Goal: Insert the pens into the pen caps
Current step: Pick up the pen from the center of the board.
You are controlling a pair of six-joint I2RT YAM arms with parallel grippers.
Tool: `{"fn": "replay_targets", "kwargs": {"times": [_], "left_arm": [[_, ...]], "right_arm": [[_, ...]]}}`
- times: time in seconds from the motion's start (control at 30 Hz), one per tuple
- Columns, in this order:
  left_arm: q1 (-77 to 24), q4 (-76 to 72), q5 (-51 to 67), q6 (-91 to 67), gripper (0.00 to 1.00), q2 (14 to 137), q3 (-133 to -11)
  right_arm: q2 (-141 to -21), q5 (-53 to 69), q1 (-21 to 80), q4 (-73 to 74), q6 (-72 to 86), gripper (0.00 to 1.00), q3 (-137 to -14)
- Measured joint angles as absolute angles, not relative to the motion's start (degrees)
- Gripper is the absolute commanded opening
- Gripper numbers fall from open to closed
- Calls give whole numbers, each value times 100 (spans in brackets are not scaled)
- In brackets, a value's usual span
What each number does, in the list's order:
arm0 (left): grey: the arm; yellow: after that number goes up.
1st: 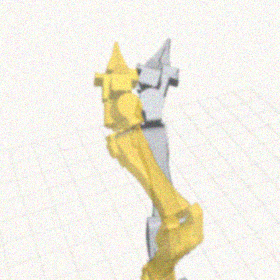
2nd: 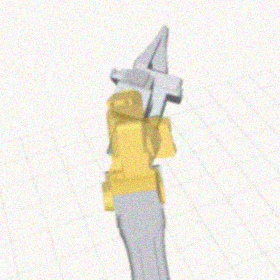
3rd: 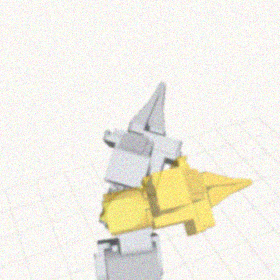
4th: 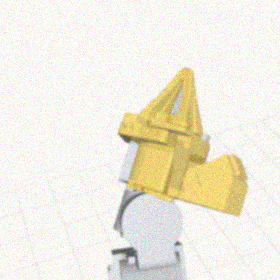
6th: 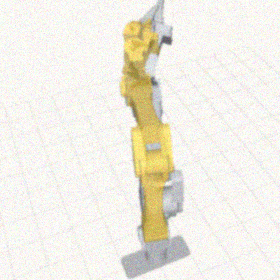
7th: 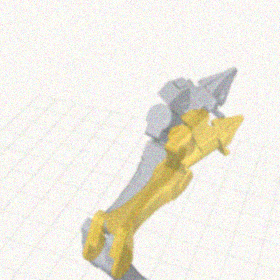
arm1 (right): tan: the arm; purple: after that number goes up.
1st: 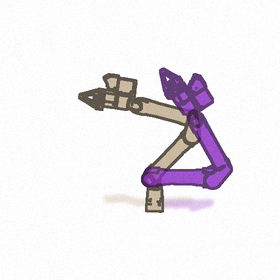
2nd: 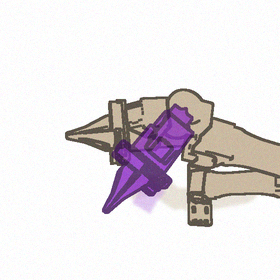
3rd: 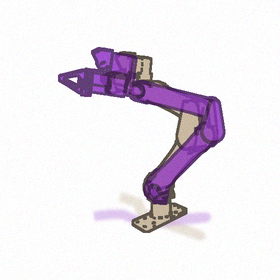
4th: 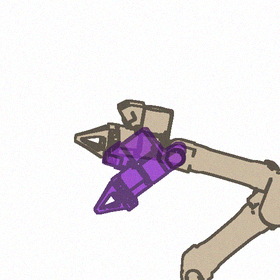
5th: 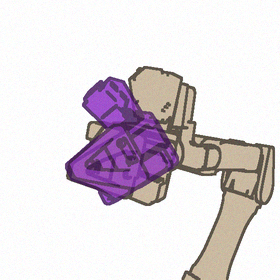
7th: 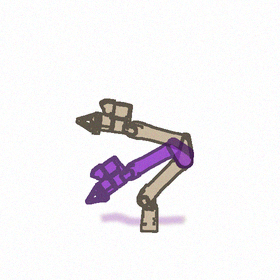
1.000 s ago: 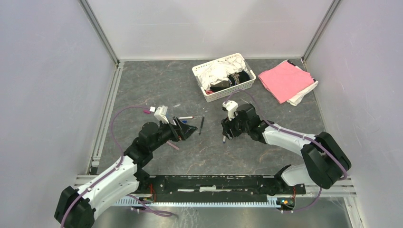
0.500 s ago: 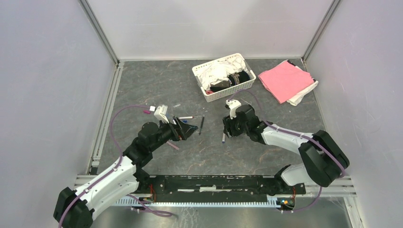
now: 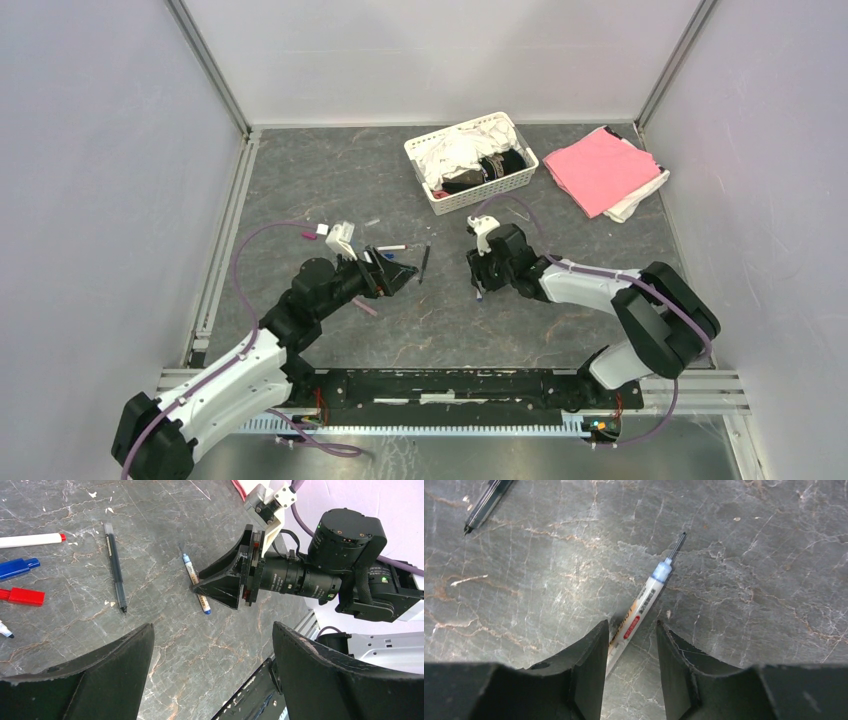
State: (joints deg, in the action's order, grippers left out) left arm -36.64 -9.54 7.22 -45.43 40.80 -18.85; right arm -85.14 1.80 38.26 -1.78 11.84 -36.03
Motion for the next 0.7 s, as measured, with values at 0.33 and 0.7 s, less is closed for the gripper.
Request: {"fn": "replay_targets", "kwargs": {"times": [0.33, 0.7], "left_arm": [[-3745, -1002, 650, -4556, 92, 4088, -1883], [-3913, -1737, 663, -4849, 91, 4296, -1662]], "right_arm": [[-8661, -274, 3837, -180, 910, 14, -3712], [-8112, 108, 3481, -279, 473, 5, -3251]]}}
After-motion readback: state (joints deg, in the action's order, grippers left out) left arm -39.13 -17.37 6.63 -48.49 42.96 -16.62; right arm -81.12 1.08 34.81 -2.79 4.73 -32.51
